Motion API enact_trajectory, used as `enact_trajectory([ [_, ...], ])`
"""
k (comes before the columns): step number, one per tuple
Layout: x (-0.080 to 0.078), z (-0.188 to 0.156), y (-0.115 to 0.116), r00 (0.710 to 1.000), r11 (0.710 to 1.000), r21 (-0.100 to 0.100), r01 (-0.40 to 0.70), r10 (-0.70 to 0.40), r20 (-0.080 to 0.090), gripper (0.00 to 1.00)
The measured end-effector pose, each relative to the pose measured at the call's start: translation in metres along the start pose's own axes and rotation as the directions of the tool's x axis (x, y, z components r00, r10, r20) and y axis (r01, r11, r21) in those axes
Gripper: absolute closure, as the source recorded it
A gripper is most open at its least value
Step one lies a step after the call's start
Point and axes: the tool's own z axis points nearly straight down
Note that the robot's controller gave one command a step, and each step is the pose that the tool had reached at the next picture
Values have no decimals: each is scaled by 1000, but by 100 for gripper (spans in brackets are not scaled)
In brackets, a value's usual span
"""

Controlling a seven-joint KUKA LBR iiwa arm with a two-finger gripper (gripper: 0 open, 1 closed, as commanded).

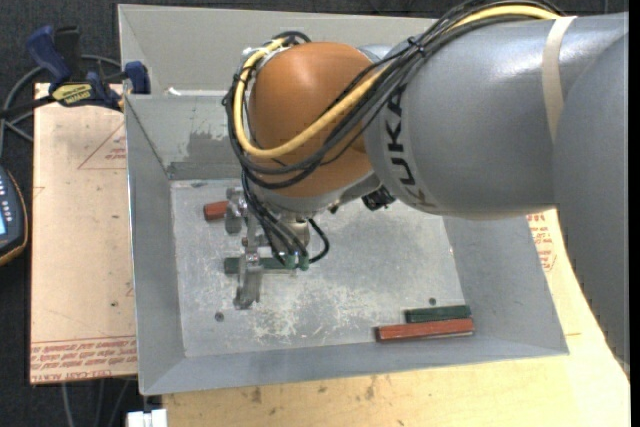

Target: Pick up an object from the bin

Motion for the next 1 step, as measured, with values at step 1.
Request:
enact_trajectory([
  [1, -2, -4, -1, 1000, 1000, -1, -5, 5, 7, 100],
])
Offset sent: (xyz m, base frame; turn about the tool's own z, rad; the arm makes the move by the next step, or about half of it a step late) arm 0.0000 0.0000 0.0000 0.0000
